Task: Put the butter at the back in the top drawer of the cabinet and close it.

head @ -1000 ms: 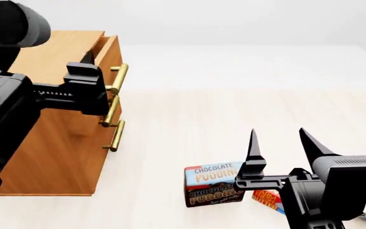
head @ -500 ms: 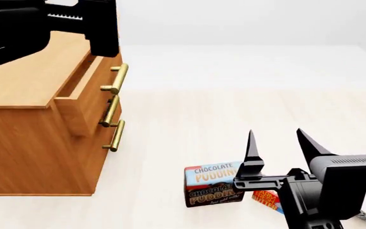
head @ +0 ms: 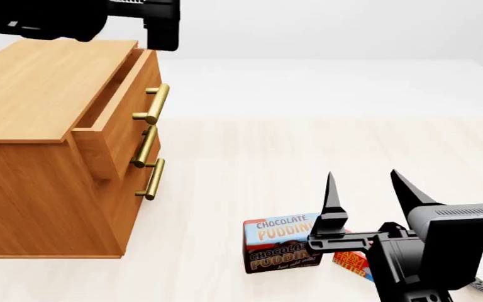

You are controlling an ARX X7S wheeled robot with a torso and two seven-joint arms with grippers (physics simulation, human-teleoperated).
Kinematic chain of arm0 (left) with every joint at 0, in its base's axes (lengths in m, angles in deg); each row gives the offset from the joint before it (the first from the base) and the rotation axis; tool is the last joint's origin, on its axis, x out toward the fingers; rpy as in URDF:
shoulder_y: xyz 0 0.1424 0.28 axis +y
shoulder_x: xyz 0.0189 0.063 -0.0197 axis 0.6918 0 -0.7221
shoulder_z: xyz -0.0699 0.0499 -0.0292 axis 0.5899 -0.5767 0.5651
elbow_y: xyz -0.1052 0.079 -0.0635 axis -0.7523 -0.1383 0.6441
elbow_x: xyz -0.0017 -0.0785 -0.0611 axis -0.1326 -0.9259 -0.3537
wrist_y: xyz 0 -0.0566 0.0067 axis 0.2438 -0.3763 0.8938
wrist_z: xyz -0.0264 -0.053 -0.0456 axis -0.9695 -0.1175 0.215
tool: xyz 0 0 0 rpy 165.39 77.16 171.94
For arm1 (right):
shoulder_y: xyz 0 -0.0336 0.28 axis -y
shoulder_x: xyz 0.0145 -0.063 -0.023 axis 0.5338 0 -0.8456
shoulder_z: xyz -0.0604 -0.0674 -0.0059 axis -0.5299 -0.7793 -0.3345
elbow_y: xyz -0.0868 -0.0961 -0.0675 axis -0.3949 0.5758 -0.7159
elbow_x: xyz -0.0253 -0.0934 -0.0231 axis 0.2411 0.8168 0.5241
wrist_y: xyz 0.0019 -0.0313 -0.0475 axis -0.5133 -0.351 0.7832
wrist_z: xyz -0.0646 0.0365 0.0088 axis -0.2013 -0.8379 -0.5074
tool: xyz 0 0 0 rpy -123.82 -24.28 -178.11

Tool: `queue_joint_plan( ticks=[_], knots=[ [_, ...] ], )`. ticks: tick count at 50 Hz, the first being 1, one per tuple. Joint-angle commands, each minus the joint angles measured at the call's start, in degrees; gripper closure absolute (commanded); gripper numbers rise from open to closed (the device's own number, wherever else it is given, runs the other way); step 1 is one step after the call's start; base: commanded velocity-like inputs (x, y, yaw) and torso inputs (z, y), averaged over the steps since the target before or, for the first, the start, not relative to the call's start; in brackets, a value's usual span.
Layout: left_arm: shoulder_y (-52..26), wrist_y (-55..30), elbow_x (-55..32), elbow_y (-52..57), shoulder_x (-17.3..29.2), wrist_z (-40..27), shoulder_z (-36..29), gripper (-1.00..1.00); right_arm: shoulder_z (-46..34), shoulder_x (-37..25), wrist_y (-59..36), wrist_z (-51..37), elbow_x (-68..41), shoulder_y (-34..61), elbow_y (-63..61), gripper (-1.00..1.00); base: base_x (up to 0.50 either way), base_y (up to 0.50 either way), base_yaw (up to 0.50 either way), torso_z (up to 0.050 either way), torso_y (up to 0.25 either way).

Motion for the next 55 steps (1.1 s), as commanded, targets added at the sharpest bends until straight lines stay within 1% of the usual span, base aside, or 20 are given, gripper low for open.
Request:
queue_joint_plan(
  ticks=[1,9,17,25,55],
  knots=[
    [2.54,-3.24,0.98,-8.43,-4.59,2.38,-1.41,-1.00,-0.26,-0.68,0.42,-0.58,-0.59,-0.14,0.09,-1.00,0.00,0.00,0.00,0.000,0.000],
    [4.22,-3.72,1.99,-10.92,-5.62,3.23,-2.13,-1.00,-0.46,-1.09,0.74,-0.91,-0.96,-0.20,0.29,-1.00,0.00,0.00,0.00,0.000,0.000],
    [5.23,-3.59,2.79,-11.43,-6.25,2.09,-2.80,-1.00,-0.67,-1.47,0.95,-1.32,-1.36,-0.19,0.34,-1.00,0.00,0.00,0.00,0.000,0.000],
    [6.63,-3.80,3.93,-12.69,-6.77,2.34,-3.56,-1.00,-0.82,-1.83,1.22,-1.72,-1.70,-0.17,0.44,-1.00,0.00,0.00,0.00,0.000,0.000],
    [10.16,-4.76,6.56,-18.17,-8.93,4.82,-5.05,-1.00,-1.91,-3.02,2.33,-3.07,-2.48,-0.05,0.96,-1.00,0.00,0.00,0.00,0.000,0.000]
  ],
)
